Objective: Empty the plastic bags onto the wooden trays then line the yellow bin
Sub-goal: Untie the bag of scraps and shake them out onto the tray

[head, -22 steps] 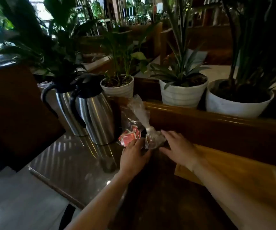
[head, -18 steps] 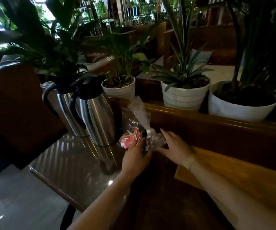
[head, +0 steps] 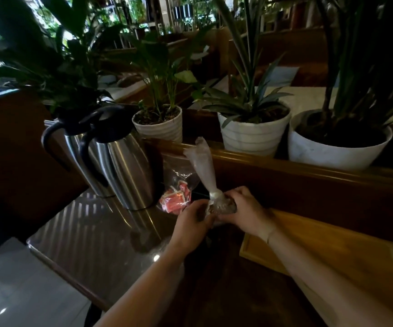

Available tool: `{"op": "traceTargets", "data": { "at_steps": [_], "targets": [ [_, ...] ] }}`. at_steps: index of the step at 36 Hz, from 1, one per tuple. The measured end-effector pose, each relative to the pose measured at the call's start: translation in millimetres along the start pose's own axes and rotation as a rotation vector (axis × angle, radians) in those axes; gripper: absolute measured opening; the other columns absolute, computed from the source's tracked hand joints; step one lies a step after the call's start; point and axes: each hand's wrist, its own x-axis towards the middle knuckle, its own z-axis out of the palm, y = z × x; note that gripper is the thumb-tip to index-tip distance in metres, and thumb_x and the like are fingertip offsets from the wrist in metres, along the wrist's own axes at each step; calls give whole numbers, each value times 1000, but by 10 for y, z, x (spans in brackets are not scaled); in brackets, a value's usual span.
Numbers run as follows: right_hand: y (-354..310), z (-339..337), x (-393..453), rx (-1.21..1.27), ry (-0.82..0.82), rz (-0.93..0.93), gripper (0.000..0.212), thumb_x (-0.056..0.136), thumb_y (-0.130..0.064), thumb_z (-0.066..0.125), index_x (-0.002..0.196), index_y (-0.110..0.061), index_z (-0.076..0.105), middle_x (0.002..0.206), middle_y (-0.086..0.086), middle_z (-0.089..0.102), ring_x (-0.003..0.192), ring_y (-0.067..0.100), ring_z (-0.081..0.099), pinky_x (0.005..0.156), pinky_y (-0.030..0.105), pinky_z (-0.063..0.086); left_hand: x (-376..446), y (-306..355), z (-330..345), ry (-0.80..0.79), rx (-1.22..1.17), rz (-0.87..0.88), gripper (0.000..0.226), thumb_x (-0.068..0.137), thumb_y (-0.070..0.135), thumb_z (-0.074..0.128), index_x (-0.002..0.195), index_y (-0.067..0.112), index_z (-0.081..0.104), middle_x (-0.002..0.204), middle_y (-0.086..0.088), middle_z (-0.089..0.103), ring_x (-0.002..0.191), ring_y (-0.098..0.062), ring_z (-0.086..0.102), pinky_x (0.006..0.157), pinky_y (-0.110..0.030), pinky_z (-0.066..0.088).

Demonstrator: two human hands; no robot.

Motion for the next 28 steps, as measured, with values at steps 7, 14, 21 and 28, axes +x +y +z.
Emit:
{"op": "traceTargets", "data": {
  "at_steps": [7,14,21,28],
  "targets": [
    [-73,-195,-280,55,37,1,59,77,-50,73,126,-25,55,117,-8,59,99,4,56,75,16,45,-30,116,-97,-117,-182,8,31,92,24,63,123,24,61,113,5,70,98,-3,69,82,-25,58],
    [-61,-307,-884,267,84,80,47,76,-46,74,118,-38,54,105,-26,57,93,-12,59,73,11,50,-246,361,-52,-347,-342,-46,26,91,17,65,114,28,65,104,6,74,91,-10,72,77,-32,61],
    [151,-195,-1613,569,107,321,65,68,-55,76,125,-46,46,114,-21,62,95,-8,65,77,19,55,-546,315,297,-523,-352,-51,24,88,20,69,111,28,68,95,-2,76,63,-8,65,61,-26,54],
    [238,-152,-2208,606,168,428,61,69,-54,75,124,-49,49,112,-37,61,103,-19,57,77,3,45,-810,315,540,-706,-263,8,24,86,31,71,99,51,68,94,11,75,78,-17,72,67,-37,61]
  ]
}}
